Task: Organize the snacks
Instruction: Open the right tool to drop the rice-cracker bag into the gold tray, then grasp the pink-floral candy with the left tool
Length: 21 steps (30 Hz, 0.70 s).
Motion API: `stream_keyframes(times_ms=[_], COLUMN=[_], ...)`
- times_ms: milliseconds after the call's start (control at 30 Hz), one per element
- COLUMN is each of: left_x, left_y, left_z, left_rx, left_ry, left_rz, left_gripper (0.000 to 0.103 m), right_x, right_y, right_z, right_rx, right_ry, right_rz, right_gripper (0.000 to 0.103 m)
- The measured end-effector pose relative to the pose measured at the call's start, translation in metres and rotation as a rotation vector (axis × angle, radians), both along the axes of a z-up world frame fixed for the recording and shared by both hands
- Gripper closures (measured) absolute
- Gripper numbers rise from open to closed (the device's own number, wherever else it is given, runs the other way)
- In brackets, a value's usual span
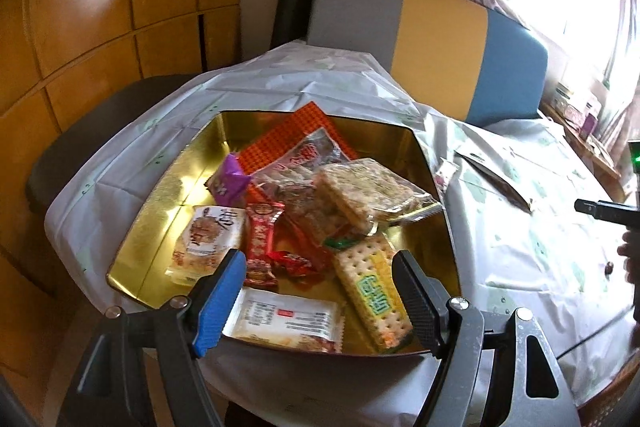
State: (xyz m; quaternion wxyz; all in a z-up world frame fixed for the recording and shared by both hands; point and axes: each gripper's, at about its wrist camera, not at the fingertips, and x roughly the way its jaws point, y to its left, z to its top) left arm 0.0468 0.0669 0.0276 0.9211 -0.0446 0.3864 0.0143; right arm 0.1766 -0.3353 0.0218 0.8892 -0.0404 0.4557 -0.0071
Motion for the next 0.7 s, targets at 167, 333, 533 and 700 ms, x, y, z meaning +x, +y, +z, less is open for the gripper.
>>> stream_keyframes(times_ms=[167, 333, 533, 700], left_x=[0.002, 0.006, 0.017, 0.049], left_y=[-0.019, -0.05, -0.089, -0.106], left_z=[0.002, 0.005, 0.011, 0.016], left_rx=[0.012, -0.007, 0.004, -0.027], left_ry=[0.006, 0.019, 0.031, 0.095], left_rz=[-0.052, -0.18, -0.328, -0.378], left_gripper=[0.027, 0.037, 0.064, 0.073], right_x=[0.002, 0.008, 0.007, 0.005], right_y=[-0.05, -0.073, -0.07, -0.064], right_z=[-0.018, -0.023, -0.026, -0.021], right_rx=[0.061, 0.11, 0.152, 0.169], right_ry=[0.017, 0.051, 0.078, 0.073], right_rz=[-0.139, -0.233, -0.227, -0.21], right_gripper=[0.017, 0.017, 0.017, 0.017])
